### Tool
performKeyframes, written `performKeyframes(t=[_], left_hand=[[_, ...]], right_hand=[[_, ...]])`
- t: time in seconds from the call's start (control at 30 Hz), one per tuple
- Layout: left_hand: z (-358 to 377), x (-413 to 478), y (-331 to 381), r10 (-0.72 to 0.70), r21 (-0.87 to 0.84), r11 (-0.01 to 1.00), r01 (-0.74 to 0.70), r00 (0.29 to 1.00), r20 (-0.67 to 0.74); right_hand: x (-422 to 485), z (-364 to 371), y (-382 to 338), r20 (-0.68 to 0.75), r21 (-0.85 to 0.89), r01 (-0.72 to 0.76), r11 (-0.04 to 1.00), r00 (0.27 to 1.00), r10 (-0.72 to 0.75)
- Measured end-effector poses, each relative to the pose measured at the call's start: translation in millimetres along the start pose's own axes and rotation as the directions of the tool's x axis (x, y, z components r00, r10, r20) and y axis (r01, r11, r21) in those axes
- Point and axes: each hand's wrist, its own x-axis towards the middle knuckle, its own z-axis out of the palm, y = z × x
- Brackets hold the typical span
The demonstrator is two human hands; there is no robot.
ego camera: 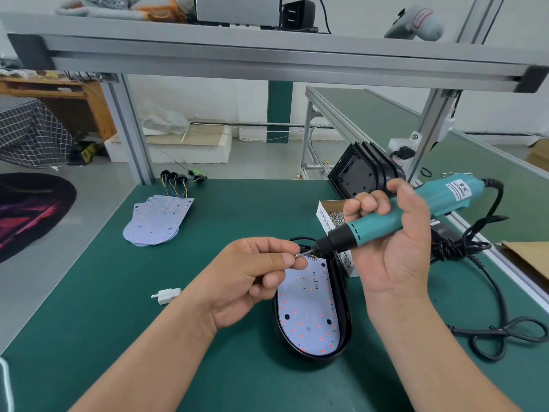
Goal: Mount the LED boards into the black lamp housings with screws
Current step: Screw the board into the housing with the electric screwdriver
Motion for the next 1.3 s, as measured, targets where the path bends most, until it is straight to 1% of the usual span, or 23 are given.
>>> performKeyframes(t=[0.33,0.47,0.67,0.8,0.9,1.1,1.23,1.3], left_hand=[[0.1,-0.7,0.4,0.01,0.031,0.999,-0.01,1.0,0.014],[0.2,-0.5,0.1,0.008,0.03,1.0,-0.008,1.0,0.004],[0.5,0.1,-0.4,0.006,0.012,1.0,-0.006,1.0,-0.001],[-0.3,0.0,-0.8,0.002,-0.006,1.0,-0.002,1.0,0.001],[-0.2,-0.1,-1.6,0.009,0.029,1.0,-0.008,1.0,-0.011],[-1.2,-0.1,-1.4,0.072,0.158,0.986,-0.057,0.994,-0.087],[-1.6,0.0,-2.9,0.082,0.232,0.971,-0.053,0.99,-0.115],[-1.6,0.7,-3.5,0.083,0.243,0.969,-0.053,0.989,-0.119]], right_hand=[[1.4,-2.6,0.5,-0.011,-0.004,-0.005,1.0,1.0,0.005],[1.7,-3.7,0.6,0.009,-0.01,-0.006,1.0,1.0,0.006],[1.4,-4.2,-0.9,0.03,-0.02,-0.001,1.0,1.0,0.002],[1.4,-3.6,-0.8,0.019,-0.016,-0.007,1.0,1.0,0.008],[0.9,-3.4,-0.9,0.022,-0.029,-0.007,1.0,1.0,0.008],[0.2,-1.8,-0.1,0.078,-0.065,-0.008,0.998,0.997,0.013],[0.8,-1.8,4.3,0.057,-0.105,-0.02,0.994,0.998,0.026],[1.3,-3.0,4.9,0.042,-0.101,-0.023,0.995,0.999,0.027]])
